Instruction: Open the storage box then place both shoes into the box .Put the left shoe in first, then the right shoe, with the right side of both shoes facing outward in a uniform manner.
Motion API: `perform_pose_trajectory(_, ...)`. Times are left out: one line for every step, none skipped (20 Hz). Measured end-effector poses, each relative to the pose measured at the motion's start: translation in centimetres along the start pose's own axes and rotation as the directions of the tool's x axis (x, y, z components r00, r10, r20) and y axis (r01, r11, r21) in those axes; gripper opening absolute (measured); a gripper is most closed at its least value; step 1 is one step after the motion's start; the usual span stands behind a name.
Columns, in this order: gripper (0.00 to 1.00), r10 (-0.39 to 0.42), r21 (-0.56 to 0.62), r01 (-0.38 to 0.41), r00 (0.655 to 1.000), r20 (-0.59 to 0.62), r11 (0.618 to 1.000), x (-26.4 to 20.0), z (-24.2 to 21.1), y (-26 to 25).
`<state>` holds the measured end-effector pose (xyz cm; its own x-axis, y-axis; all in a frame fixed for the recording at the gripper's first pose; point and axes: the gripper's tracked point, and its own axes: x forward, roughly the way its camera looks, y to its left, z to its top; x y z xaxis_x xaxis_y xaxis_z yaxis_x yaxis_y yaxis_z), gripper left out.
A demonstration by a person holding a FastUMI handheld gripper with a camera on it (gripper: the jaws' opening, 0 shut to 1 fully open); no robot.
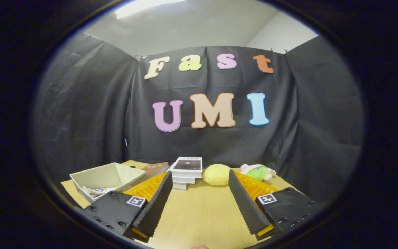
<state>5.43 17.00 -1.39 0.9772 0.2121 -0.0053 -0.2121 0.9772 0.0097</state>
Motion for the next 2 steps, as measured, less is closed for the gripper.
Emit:
perform_pose_trajectory(1.0,-0.009,0.009,0.009,1.0,0.003,1.0,-0.13,0.09,-0.51)
perform_pose_trajectory(1.0,-0.009,0.021,0.01,1.0,-0.003,1.0,-0.34,-0.07,-0.73)
